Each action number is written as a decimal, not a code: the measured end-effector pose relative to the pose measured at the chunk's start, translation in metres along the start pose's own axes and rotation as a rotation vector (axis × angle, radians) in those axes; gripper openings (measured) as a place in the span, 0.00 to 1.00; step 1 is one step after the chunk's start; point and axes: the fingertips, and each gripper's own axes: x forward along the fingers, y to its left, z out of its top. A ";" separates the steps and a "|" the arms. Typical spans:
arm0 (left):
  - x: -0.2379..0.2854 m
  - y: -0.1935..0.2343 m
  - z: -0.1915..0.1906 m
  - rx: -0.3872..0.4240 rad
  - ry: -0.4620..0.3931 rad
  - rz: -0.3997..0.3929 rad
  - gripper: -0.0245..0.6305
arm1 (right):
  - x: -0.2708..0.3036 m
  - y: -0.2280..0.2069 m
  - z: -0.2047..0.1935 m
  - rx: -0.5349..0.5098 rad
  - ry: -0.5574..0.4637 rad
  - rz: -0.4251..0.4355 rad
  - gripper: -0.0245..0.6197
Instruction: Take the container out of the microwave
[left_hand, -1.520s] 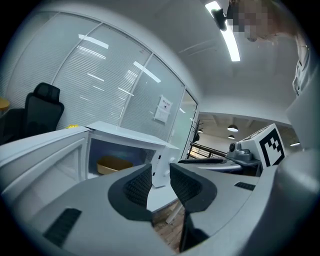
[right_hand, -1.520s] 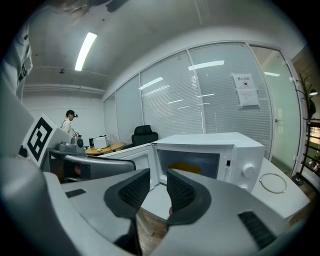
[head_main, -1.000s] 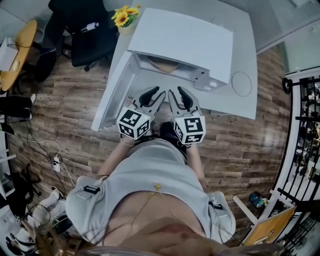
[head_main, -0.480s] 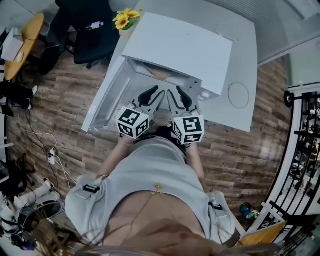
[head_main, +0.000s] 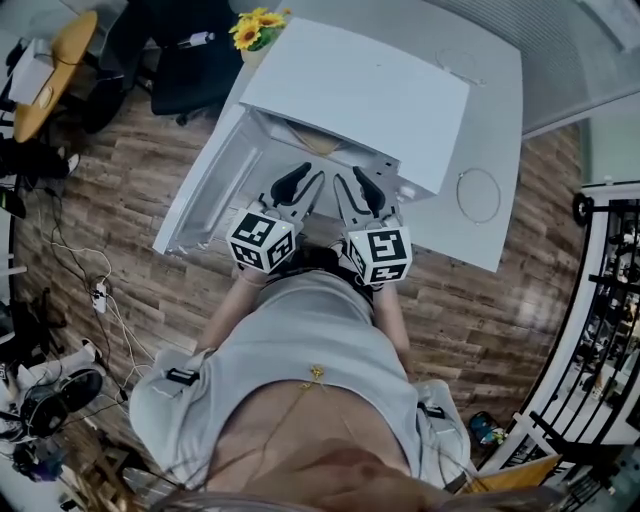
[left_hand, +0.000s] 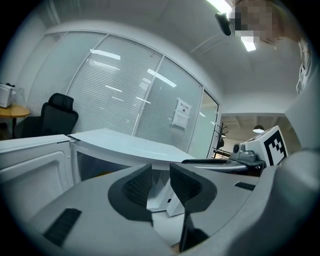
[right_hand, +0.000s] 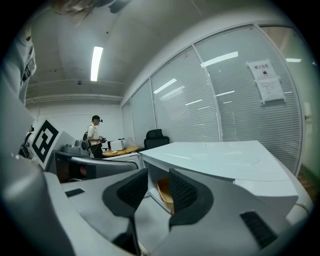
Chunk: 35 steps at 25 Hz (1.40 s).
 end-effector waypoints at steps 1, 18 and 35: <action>0.001 0.001 0.001 0.001 0.000 0.000 0.22 | 0.001 0.000 0.000 0.002 0.000 0.001 0.25; 0.014 0.034 0.016 0.039 0.054 -0.165 0.22 | 0.034 0.008 0.015 0.035 -0.028 -0.086 0.33; 0.015 0.069 0.019 0.025 0.081 -0.222 0.22 | 0.061 0.010 0.006 0.047 0.028 -0.179 0.30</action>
